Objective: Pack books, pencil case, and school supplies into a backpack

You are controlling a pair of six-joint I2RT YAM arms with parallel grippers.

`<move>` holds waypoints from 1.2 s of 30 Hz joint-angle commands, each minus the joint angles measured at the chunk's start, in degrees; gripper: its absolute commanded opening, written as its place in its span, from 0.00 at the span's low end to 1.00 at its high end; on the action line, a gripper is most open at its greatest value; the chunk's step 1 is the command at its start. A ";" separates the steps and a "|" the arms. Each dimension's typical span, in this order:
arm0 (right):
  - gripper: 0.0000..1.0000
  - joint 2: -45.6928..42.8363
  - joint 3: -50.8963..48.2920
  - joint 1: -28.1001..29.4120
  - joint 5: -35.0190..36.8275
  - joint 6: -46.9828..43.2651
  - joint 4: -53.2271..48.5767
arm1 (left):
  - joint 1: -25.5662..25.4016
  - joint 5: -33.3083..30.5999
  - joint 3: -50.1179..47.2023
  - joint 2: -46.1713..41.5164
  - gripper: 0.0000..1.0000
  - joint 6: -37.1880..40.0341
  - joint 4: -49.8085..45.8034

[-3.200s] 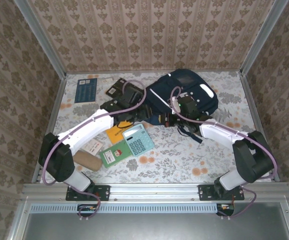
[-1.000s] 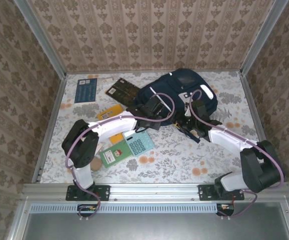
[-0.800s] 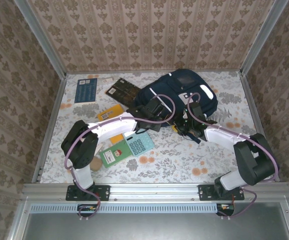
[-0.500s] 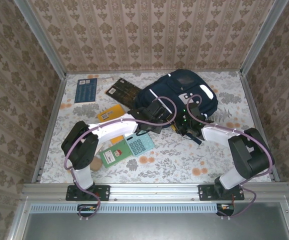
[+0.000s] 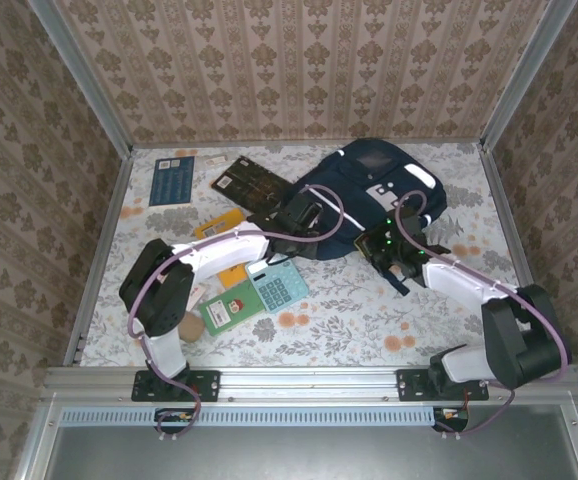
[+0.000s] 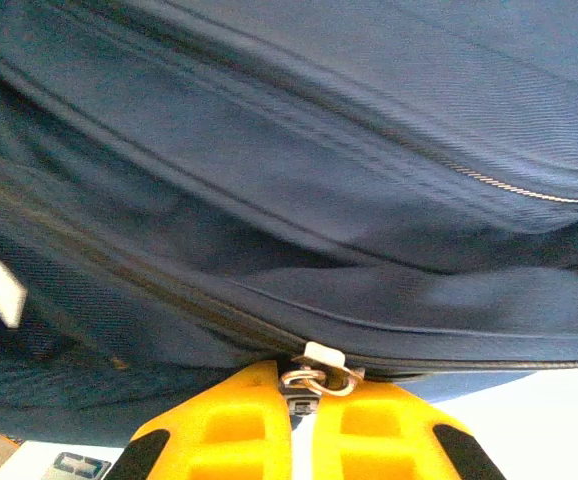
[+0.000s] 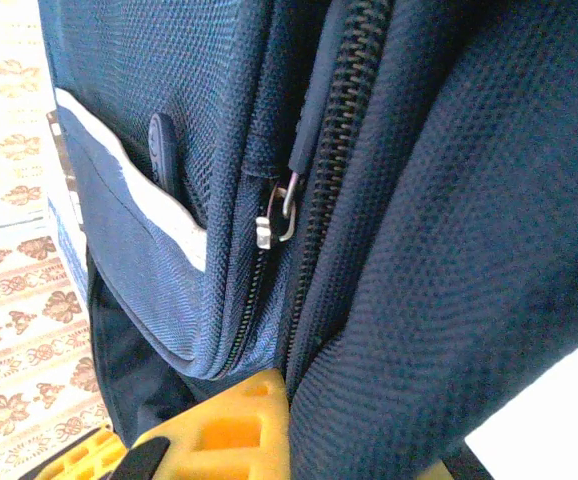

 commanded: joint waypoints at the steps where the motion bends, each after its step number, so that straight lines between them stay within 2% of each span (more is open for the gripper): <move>1: 0.00 -3.21 -1.40 -6.04 0.67 -7.13 -8.48 | 5.16 -6.14 -0.32 -1.47 0.00 0.59 -3.78; 5: 0.00 -3.25 0.69 -12.09 -2.98 -15.12 -15.16 | 7.66 -6.20 -0.24 -1.29 0.00 1.58 -3.97; 10: 0.00 -2.08 2.23 -19.36 -7.90 -22.11 -18.13 | 9.82 -6.29 -0.10 -1.27 0.00 3.11 -4.38; 15: 0.00 0.98 5.14 -21.45 -12.03 -26.14 -18.78 | 10.95 -3.24 0.10 -1.08 0.00 4.07 -3.71; 17: 0.00 1.85 6.14 -21.45 -12.38 -27.43 -19.40 | 10.69 1.23 0.93 -1.03 0.00 4.31 -3.73; 22: 0.00 3.40 7.26 -21.50 -13.34 -29.96 -19.92 | 10.07 16.91 2.14 -1.01 0.22 3.42 -2.01; 25: 0.00 3.33 7.19 -21.44 -14.47 -30.25 -19.18 | 9.97 24.26 2.37 -0.40 0.34 1.00 1.64; 36: 0.01 4.15 7.09 -21.44 -15.64 -30.90 -18.83 | 8.65 30.50 9.99 7.39 0.38 0.43 3.99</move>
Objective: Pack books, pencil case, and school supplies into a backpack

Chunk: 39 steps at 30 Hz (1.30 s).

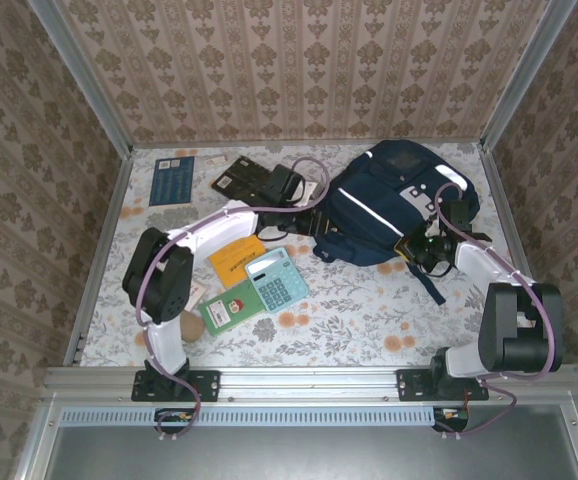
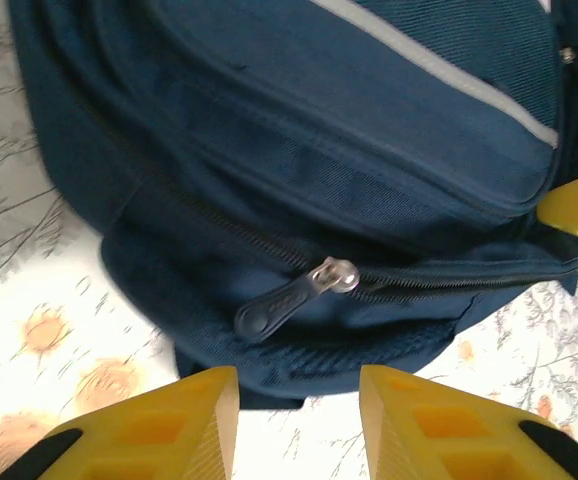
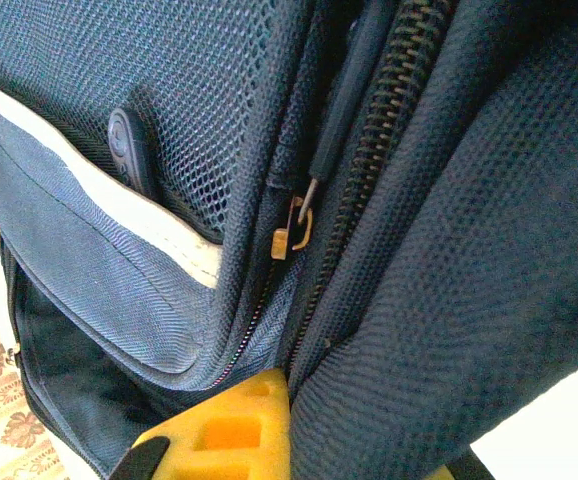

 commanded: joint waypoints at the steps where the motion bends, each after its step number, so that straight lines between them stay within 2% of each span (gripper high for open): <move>1: 0.01 0.63 1.53 -0.06 -2.04 -2.01 0.54 | 0.26 4.50 2.40 3.60 0.40 -1.70 1.70; 4: 0.01 0.64 1.33 -0.06 -2.28 -1.92 0.76 | 0.20 5.66 3.61 6.05 0.42 -2.48 1.65; 8: 0.01 0.38 1.06 -0.06 -2.37 -1.83 0.80 | 0.18 6.52 3.50 7.39 0.53 -2.58 1.64; 11: 0.02 0.29 0.95 -0.06 -2.53 -1.75 0.94 | 0.24 7.12 3.32 8.19 0.54 -2.91 2.13; 16: 0.02 -0.14 0.80 -0.11 -2.49 -1.74 0.88 | 0.35 9.02 3.04 9.08 0.52 -4.77 4.66; 24: 0.02 -0.07 0.45 -0.05 -3.01 -1.83 1.01 | 2.76 8.06 0.60 8.75 0.53 -8.43 8.46; 31: 0.02 -0.12 0.18 -0.06 -3.21 -2.01 1.08 | 2.18 15.75 2.23 10.70 0.50 -8.20 8.83; 39: 0.03 -0.35 0.10 -0.06 -3.21 -2.18 0.97 | 1.96 18.54 -2.70 7.82 0.45 -8.60 10.34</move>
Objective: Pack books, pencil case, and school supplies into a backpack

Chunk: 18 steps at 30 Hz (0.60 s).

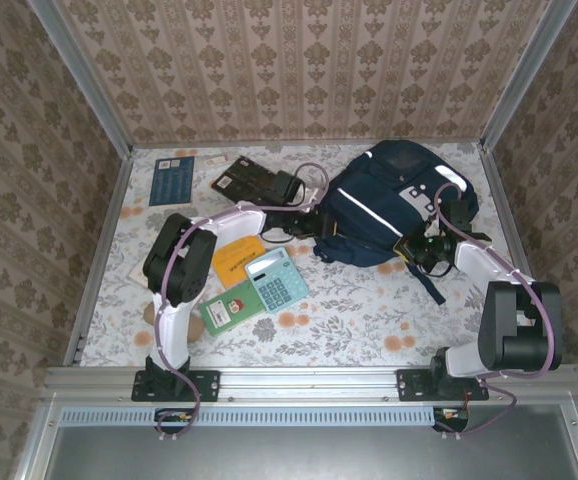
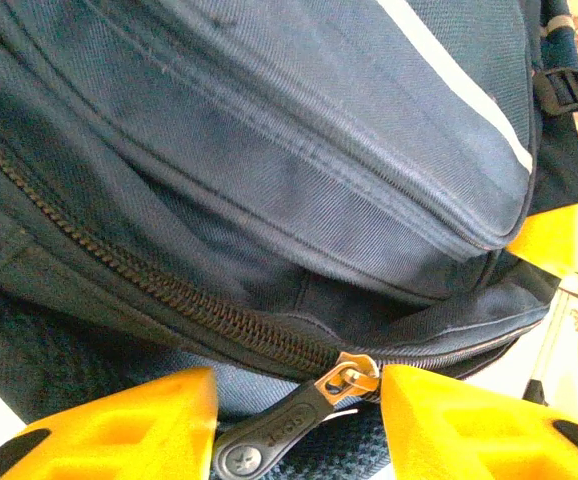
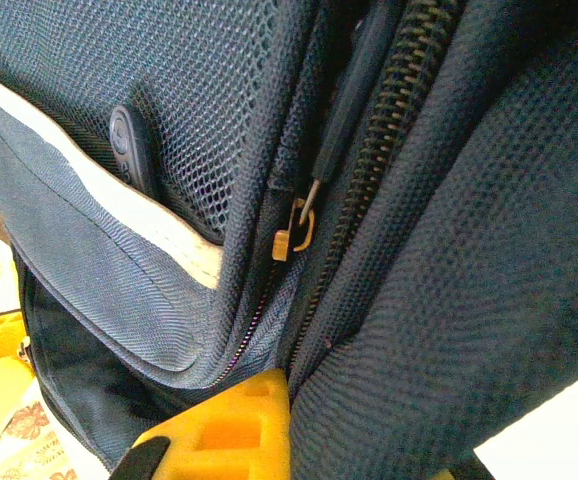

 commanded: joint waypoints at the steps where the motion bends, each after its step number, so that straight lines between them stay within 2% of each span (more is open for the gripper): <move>1: 0.03 -0.79 0.00 -0.04 -2.14 -1.99 0.78 | -0.56 4.03 -2.39 -2.37 0.44 -0.74 0.22; 7: 0.03 -0.79 -0.19 -0.04 -1.99 -1.91 0.80 | -0.67 5.05 -4.30 -4.05 0.41 -1.42 1.31; 11: 0.04 -0.88 -0.18 -0.04 -1.91 -1.90 0.74 | -0.68 5.61 -4.96 -4.16 0.34 -2.50 2.88; 18: 0.04 -0.79 -0.20 -0.05 -1.93 -1.81 0.73 | -0.85 6.85 -6.43 -5.34 0.38 -2.11 3.05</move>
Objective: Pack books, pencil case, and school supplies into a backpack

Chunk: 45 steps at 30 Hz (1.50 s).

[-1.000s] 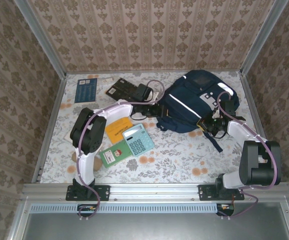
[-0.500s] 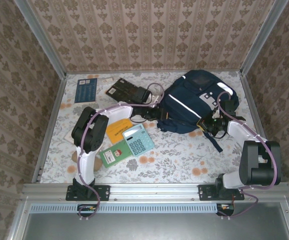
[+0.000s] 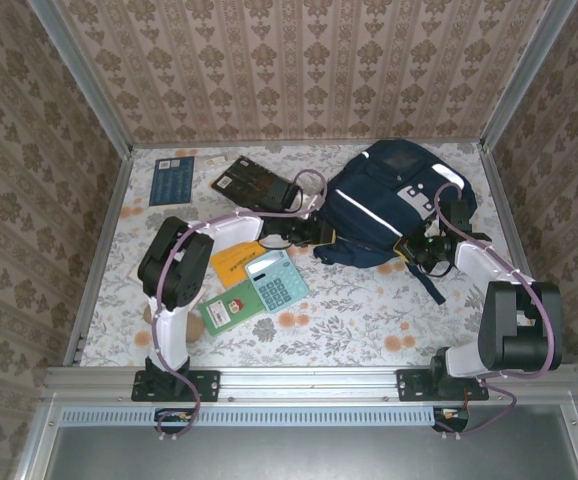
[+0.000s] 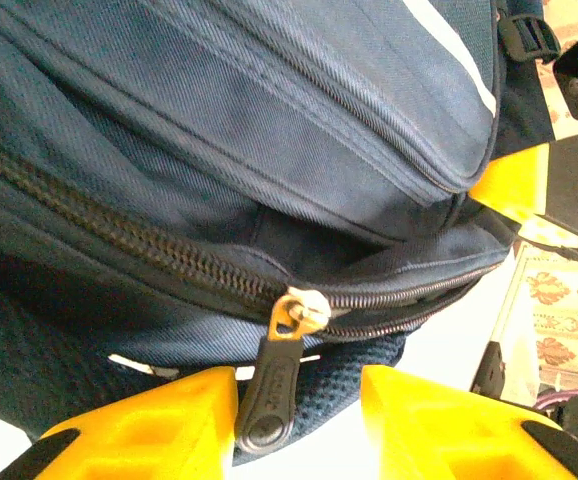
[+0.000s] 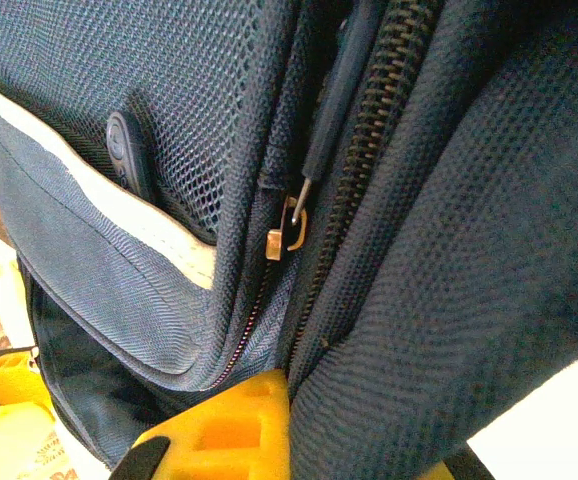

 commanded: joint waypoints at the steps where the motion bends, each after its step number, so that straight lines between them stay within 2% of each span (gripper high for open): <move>1: 0.04 -0.81 -0.24 0.05 -1.88 -1.75 0.74 | -0.34 2.71 -1.32 -2.37 0.38 -0.29 0.37; 9: 0.05 -0.96 -0.38 0.05 -1.78 -1.40 0.68 | -0.49 1.28 -1.24 -1.91 0.32 -0.71 0.52; 13: 0.05 -1.32 -0.51 0.05 -1.47 -1.39 0.46 | -0.26 0.74 -0.28 -1.34 0.25 -1.12 0.70; 15: 0.05 -1.31 -0.68 0.05 -1.34 -1.39 0.37 | -0.16 0.35 0.01 -1.23 0.16 -1.20 0.54; 25: 0.06 -1.32 -1.55 0.05 -1.11 -1.13 0.65 | 1.03 0.11 -0.72 -1.71 0.00 -2.07 0.80; 31: 0.06 -1.32 -1.43 0.05 -1.11 -1.31 0.62 | 1.32 0.29 -0.08 -1.94 0.00 -1.57 -0.20; 36: 0.06 -1.32 -1.38 0.05 -0.98 -1.24 0.70 | 1.41 2.83 -0.59 -0.73 0.00 -3.34 3.16; 38: 0.06 -1.32 -1.47 0.05 -1.07 -1.07 0.79 | 1.31 2.72 -0.45 -0.21 0.04 -4.11 4.09; 40: 0.06 -1.34 -1.56 0.05 -1.00 -0.89 0.97 | 1.19 2.61 0.01 0.22 0.12 -4.39 4.35; 45: 0.06 -1.32 -1.65 0.04 -0.98 -0.61 1.33 | 0.75 2.44 1.13 1.45 0.16 -4.47 4.27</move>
